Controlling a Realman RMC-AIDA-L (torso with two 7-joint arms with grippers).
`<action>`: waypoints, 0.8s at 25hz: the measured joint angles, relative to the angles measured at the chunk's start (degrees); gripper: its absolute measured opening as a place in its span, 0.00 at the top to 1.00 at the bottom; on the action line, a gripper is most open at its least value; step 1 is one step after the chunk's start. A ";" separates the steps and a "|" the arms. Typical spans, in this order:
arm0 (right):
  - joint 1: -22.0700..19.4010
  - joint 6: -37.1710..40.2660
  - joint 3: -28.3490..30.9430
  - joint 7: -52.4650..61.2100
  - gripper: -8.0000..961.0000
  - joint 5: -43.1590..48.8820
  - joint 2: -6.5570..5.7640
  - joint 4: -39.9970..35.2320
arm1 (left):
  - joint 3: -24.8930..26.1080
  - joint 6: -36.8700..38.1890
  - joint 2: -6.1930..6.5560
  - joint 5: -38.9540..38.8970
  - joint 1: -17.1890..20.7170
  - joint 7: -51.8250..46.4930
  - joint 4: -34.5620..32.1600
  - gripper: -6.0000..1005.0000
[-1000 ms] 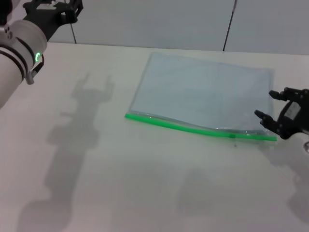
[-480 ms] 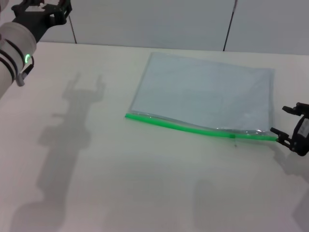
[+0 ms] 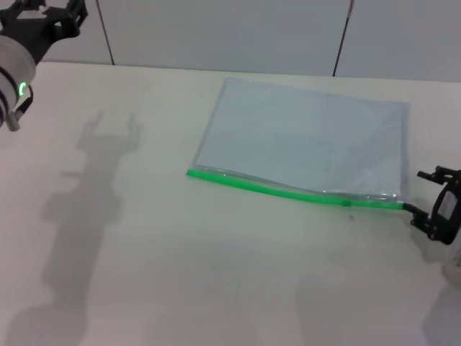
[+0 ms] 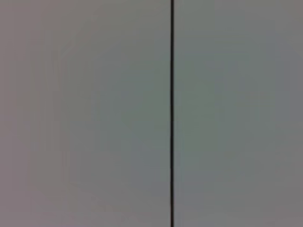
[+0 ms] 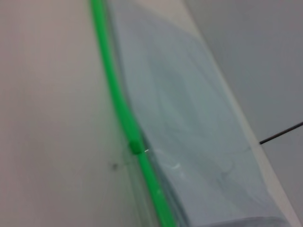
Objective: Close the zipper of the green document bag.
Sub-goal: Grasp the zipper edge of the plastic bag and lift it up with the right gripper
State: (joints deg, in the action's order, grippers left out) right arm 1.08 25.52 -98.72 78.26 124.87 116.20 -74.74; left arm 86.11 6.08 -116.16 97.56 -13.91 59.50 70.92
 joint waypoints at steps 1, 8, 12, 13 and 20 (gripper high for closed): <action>0.05 -1.09 -0.90 -0.02 0.42 0.32 -0.01 0.62 | 0.16 -0.04 0.02 0.00 0.12 0.00 0.00 0.40; 0.09 -4.81 -3.02 -0.12 0.42 1.24 -0.02 2.78 | 0.34 -0.02 0.06 0.00 0.60 0.00 0.11 0.40; -0.54 -4.88 -2.31 -0.12 0.42 1.17 0.03 1.59 | 0.77 -0.04 0.06 0.00 1.01 0.01 0.20 0.40; -0.72 -4.91 -2.14 -0.12 0.42 1.12 0.04 1.37 | 0.84 -0.05 0.07 0.00 1.05 0.00 0.22 0.40; -1.17 -7.06 -2.19 -0.12 0.42 1.22 0.08 1.42 | 0.90 -0.09 0.07 0.00 1.47 0.00 0.80 0.40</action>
State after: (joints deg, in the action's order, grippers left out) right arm -0.09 18.46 -100.91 78.13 126.09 116.28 -73.32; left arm 87.01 5.99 -116.10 97.56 -12.44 59.50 71.72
